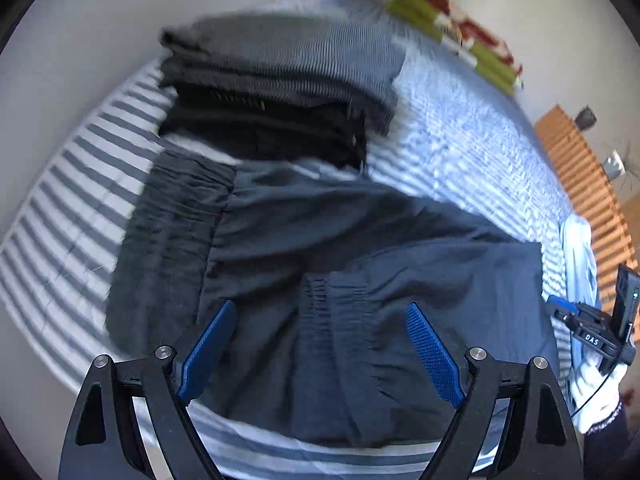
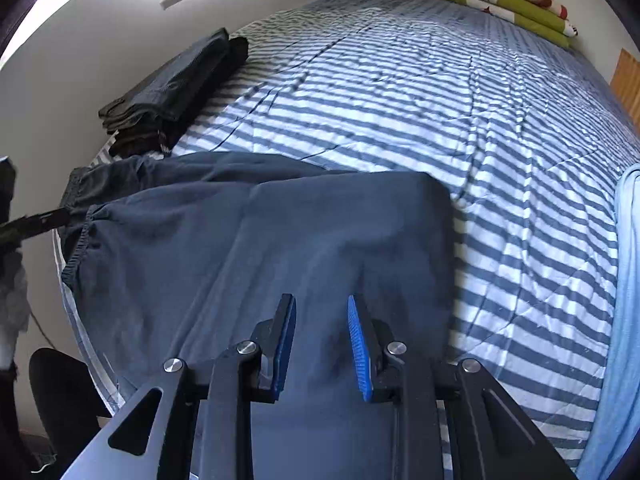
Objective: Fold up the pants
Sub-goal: 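Grasp the trouser waistband with the left gripper and lift it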
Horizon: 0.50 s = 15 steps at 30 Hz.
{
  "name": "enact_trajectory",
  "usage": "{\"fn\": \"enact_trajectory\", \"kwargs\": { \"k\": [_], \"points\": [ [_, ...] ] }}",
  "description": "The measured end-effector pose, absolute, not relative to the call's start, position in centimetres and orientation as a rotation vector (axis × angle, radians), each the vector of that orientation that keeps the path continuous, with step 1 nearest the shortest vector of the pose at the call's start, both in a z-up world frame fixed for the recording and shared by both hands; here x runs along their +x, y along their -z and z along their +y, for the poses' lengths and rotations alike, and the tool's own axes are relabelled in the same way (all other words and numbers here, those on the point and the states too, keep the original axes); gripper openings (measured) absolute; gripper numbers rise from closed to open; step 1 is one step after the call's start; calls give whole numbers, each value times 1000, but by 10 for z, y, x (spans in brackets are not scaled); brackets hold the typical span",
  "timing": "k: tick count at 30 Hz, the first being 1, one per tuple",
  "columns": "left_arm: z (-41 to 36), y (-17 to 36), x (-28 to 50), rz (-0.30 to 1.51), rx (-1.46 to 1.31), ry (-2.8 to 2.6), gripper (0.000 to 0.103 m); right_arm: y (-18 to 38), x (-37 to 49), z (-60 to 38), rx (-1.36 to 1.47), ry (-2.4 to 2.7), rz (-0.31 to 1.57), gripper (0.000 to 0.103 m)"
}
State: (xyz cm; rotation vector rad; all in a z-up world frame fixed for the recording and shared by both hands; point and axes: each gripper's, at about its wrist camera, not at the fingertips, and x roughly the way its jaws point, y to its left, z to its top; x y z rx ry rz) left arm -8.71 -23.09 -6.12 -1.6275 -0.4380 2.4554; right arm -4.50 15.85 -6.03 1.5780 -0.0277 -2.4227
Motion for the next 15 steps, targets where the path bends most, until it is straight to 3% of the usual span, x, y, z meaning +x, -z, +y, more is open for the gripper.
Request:
{"fn": "enact_trajectory", "kwargs": {
  "k": [11, 15],
  "points": [
    [-192, 60, -101, -238, -1578, -2413, 88, 72, -43, 160, 1646, 2410, -14, 24],
    [-189, 80, -111, -169, -1699, -2398, 88, 77, -42, 165, 1654, 2419, -10, 24]
  ]
}}
